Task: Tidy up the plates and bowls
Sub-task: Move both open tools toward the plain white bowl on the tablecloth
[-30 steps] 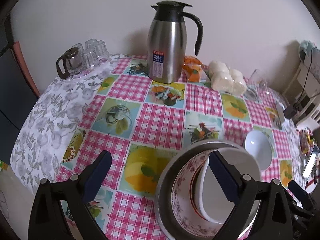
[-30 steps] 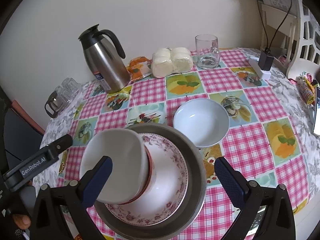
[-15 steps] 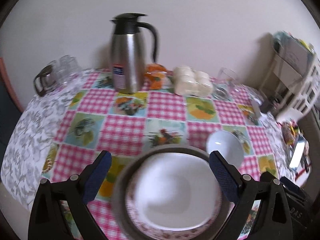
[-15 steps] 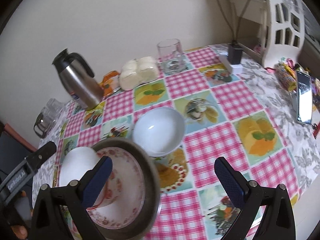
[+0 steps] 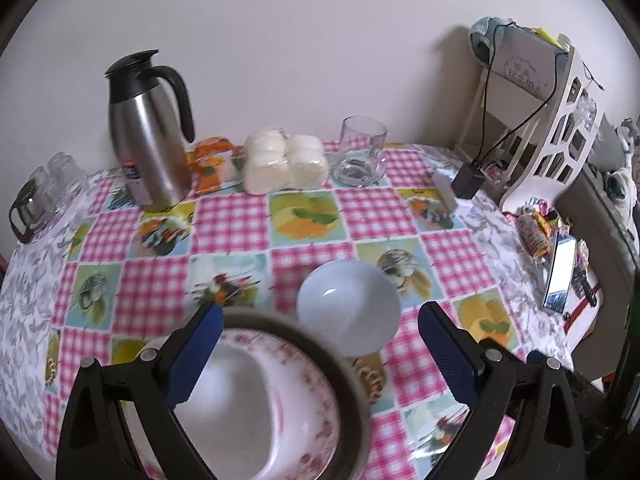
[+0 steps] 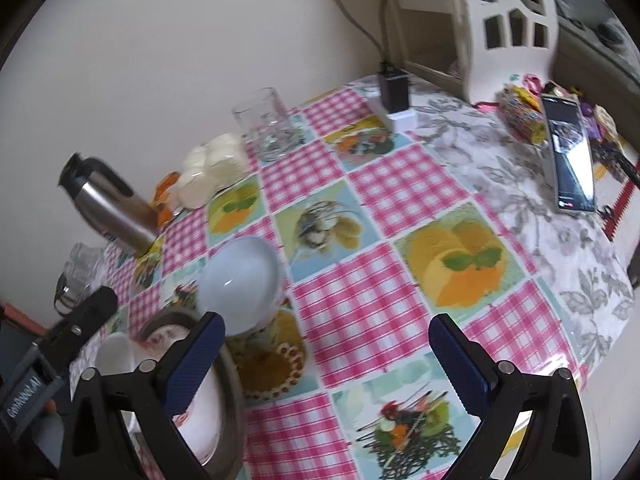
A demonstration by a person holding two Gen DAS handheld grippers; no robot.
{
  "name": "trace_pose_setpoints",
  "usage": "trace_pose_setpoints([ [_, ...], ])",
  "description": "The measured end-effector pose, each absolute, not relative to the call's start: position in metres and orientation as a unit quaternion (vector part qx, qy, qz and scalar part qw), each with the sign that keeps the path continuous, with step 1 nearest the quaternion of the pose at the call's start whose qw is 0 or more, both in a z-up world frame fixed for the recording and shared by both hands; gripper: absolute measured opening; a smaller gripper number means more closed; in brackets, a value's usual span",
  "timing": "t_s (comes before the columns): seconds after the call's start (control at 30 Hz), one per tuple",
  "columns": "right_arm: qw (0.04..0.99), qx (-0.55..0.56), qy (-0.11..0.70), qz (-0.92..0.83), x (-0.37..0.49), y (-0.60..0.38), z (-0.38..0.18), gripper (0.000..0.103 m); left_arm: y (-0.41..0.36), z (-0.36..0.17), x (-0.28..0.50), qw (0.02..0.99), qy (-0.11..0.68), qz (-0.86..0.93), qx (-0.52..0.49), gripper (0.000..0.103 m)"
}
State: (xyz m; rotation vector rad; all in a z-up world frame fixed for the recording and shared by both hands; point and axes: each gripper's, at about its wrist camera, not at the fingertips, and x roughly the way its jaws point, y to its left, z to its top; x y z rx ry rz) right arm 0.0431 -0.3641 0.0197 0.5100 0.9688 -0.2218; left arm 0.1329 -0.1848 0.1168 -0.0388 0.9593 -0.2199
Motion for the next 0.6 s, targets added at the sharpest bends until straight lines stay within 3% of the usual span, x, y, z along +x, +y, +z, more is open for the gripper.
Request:
trace_pose_setpoints([
  [0.6, 0.845, 0.287, 0.435, -0.122, 0.077, -0.396, -0.016, 0.103, -0.21, 0.067, 0.191, 0.857, 0.503, -0.11, -0.024, 0.098],
])
